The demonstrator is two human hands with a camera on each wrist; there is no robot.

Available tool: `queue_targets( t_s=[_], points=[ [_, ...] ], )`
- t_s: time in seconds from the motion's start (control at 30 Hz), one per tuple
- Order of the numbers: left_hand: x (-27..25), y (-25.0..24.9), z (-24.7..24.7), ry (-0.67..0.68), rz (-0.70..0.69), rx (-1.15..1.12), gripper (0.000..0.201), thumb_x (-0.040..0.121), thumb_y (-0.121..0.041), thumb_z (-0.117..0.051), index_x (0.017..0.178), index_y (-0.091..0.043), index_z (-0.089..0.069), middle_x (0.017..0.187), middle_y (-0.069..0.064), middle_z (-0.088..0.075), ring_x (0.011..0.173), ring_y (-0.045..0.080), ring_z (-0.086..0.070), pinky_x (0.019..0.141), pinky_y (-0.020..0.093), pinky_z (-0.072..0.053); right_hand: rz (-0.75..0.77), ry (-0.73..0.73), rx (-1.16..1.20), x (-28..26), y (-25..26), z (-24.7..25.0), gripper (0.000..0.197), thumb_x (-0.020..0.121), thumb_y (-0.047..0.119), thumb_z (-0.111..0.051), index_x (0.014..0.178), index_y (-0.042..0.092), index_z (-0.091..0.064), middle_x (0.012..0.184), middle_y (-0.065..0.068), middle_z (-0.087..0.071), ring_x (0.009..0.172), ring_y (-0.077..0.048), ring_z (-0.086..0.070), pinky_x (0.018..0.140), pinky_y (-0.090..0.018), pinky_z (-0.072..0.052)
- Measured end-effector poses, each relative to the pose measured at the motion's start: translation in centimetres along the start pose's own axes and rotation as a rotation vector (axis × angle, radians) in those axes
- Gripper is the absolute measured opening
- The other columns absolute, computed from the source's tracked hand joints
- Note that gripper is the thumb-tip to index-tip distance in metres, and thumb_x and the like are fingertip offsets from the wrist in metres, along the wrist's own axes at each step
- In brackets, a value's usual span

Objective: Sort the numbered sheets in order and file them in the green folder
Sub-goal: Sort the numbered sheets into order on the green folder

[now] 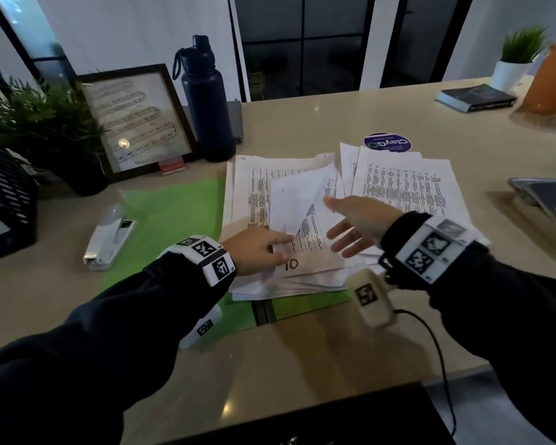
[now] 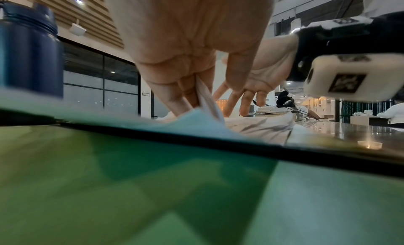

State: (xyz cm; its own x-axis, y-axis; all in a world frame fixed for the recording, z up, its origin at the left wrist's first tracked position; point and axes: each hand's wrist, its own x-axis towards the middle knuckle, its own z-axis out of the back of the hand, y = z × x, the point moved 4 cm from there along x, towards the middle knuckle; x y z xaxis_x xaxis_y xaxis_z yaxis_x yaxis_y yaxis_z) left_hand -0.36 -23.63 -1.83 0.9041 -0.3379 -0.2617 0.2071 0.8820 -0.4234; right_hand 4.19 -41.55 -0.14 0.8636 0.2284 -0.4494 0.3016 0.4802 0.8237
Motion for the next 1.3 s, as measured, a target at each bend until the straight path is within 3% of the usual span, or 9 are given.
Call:
queue_targets(
  t_s=[0.13, 0.37, 0.57, 0.67, 0.8, 0.97, 1.07, 1.2, 1.3],
  points=[
    [0.0, 0.2, 0.0, -0.045, 0.026, -0.018, 0.048, 0.094, -0.017, -0.044, 0.141, -0.019, -0.038, 0.106, 0.013, -0.069, 0.086, 0.017, -0.064, 0.093, 0.022, -0.037, -0.04, -0.188, -0.191, 2.0, -0.6, -1.1, 0.023, 0.092, 0.021, -0.054, 0.103, 0.003, -0.044, 0.081, -0.009, -0.05, 0.066, -0.024, -0.057, 0.062, -0.035, -0.054],
    [0.3, 0.4, 0.2, -0.067, 0.04, 0.013, 0.054, 0.089, -0.008, -0.044, 0.141, -0.02, -0.038, 0.143, 0.008, -0.041, 0.1, 0.023, -0.063, 0.089, 0.022, -0.036, -0.083, -0.172, -0.256, 2.9, -0.8, -0.4, 0.023, 0.092, 0.011, -0.049, 0.071, 0.001, -0.05, 0.066, -0.013, -0.053, 0.052, -0.022, -0.048, 0.05, -0.028, -0.039],
    [0.0, 0.1, 0.4, -0.086, 0.034, 0.005, 0.054, 0.09, -0.008, -0.042, 0.142, -0.021, -0.037, 0.141, 0.009, -0.044, 0.082, 0.018, -0.064, 0.083, 0.018, -0.034, 0.016, -0.146, -0.418, 3.1, -0.6, -0.8, 0.032, 0.091, 0.026, -0.052, 0.099, -0.004, -0.06, 0.092, -0.017, -0.061, 0.083, -0.03, -0.06, 0.074, -0.036, -0.05],
    [0.1, 0.4, 0.4, -0.113, 0.044, 0.007, 0.052, 0.092, -0.011, -0.043, 0.143, -0.02, -0.036, 0.14, 0.009, -0.044, 0.097, 0.02, -0.06, 0.085, 0.02, -0.034, 0.066, -0.135, -0.36, 3.0, -0.2, -1.1, 0.026, 0.092, 0.026, -0.051, 0.102, 0.002, -0.058, 0.09, -0.011, -0.06, 0.071, -0.023, -0.057, 0.052, -0.024, -0.05],
    [0.2, 1.0, 0.8, -0.196, 0.085, 0.003, 0.053, 0.091, -0.008, -0.043, 0.142, -0.018, -0.036, 0.14, 0.014, -0.043, 0.123, 0.025, -0.046, 0.096, 0.026, -0.035, 0.18, -0.355, -0.254, 2.7, 1.2, 2.3, 0.021, 0.094, 0.015, -0.044, 0.075, 0.011, -0.051, 0.072, -0.006, -0.051, 0.051, -0.018, -0.044, 0.031, -0.015, -0.034],
    [0.2, 1.1, 1.4, -0.386, 0.062, -0.056, 0.047, 0.091, -0.004, -0.041, 0.137, -0.013, -0.044, 0.139, 0.011, -0.047, 0.126, 0.024, -0.046, 0.103, 0.028, -0.033, 0.184, -0.702, -0.38, 2.2, -1.0, 10.4, 0.018, 0.091, 0.009, -0.039, 0.098, -0.001, -0.051, 0.09, -0.02, -0.051, 0.076, -0.028, -0.048, 0.064, -0.032, -0.036],
    [-0.1, 1.2, 2.2, -0.553, 0.037, -0.107, 0.042, 0.092, -0.002, -0.041, 0.131, -0.013, -0.05, 0.134, 0.008, -0.052, 0.12, 0.02, -0.051, 0.095, 0.017, -0.03, -0.04, -0.652, -0.518, 2.8, -4.9, 13.7, 0.029, 0.096, 0.013, -0.042, 0.113, -0.008, -0.053, 0.093, -0.017, -0.045, 0.083, -0.023, -0.041, 0.072, -0.028, -0.031],
    [-0.5, 1.0, 2.8, -0.631, -0.019, -0.11, 0.042, 0.091, -0.001, -0.042, 0.13, -0.014, -0.05, 0.131, 0.007, -0.051, 0.117, 0.019, -0.051, 0.092, 0.014, -0.028, -0.246, -0.513, -0.511, 3.0, -8.7, 15.6, 0.032, 0.095, 0.014, -0.049, 0.065, 0.005, -0.047, 0.06, -0.009, -0.049, 0.053, -0.021, -0.045, 0.049, -0.024, -0.034],
    [-0.3, 1.0, 2.5, -0.589, -0.06, -0.087, 0.044, 0.089, 0.001, -0.044, 0.13, -0.015, -0.048, 0.129, 0.006, -0.05, 0.12, 0.016, -0.048, 0.093, 0.01, -0.024, -0.252, -0.563, -0.468, 2.9, -9.3, 16.1, 0.038, 0.093, 0.013, -0.053, 0.057, 0.002, -0.046, 0.026, -0.003, -0.046, 0.039, -0.023, -0.047, 0.039, -0.025, -0.032]
  ],
)
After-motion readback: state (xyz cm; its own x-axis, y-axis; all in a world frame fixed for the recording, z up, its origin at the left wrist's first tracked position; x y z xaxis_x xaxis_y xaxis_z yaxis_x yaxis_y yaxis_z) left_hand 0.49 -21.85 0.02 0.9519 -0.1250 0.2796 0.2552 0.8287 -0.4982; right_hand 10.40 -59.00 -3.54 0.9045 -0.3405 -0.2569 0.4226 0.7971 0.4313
